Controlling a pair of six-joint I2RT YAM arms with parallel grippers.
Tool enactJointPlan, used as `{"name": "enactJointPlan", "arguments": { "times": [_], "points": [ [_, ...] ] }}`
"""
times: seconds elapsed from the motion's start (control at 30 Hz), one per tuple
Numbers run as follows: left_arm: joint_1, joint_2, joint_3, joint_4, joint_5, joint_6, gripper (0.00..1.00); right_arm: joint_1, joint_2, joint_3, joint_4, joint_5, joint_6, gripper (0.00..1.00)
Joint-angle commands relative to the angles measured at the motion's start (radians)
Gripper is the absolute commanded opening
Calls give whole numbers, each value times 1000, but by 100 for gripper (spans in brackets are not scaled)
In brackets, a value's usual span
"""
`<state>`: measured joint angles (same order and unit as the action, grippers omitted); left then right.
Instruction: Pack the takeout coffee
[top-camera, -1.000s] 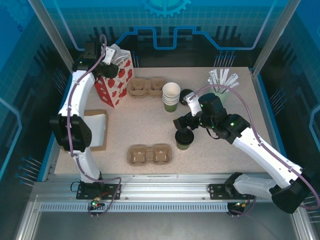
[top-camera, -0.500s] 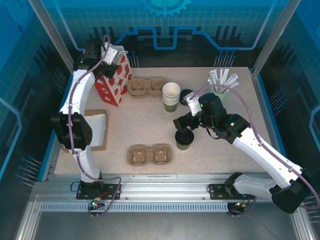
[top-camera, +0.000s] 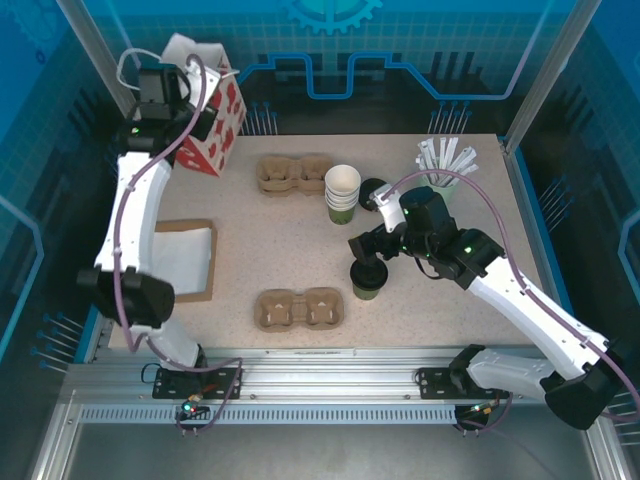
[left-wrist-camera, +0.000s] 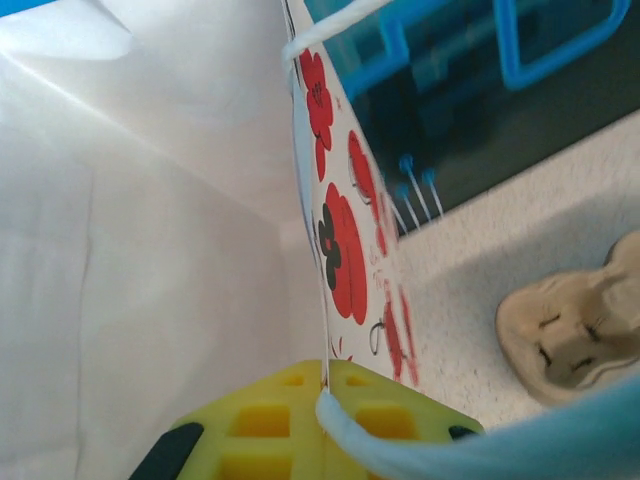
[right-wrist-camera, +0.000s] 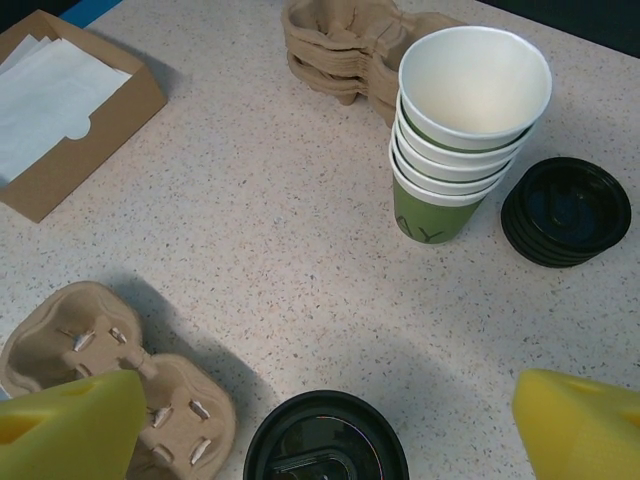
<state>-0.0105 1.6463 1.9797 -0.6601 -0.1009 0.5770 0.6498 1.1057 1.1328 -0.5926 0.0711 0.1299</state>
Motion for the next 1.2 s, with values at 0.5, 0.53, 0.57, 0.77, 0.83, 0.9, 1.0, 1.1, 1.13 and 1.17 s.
{"name": "enactJointPlan", "arguments": {
  "times": [0.5,0.53,0.57,0.77,0.83,0.9,1.0,1.1,1.13,1.17],
  "points": [
    [-282,-536,-400,-179,192,214,0,-13,-147,39,-59,16,-53,97],
    [-284,-547,-420,-184,197,226,0,-14,-150,33,-59,15,-49,97],
    [-287,-558,-447,-190,205,239,0,-14,-153,26,-59,12,-48,97],
    [-294,-571,-579,-144,279,262,0,-16,-168,4,-62,10,-36,97],
    [-296,-557,-604,-124,286,257,0,-16,-171,2,-66,5,-30,97],
    [-297,-541,-621,-108,293,251,0,-16,-173,-1,-68,2,-24,97],
    [-302,-505,-628,-105,316,244,0,-18,-179,-11,-67,7,-20,97],
    [-308,-467,-621,-118,318,243,0,-18,-179,-17,-64,6,-13,97],
    [-311,-458,-621,-117,313,243,0,-18,-178,-18,-61,4,-13,97],
    [-314,-446,-622,-114,306,241,0,-18,-177,-18,-61,3,-12,97]
  ]
}}
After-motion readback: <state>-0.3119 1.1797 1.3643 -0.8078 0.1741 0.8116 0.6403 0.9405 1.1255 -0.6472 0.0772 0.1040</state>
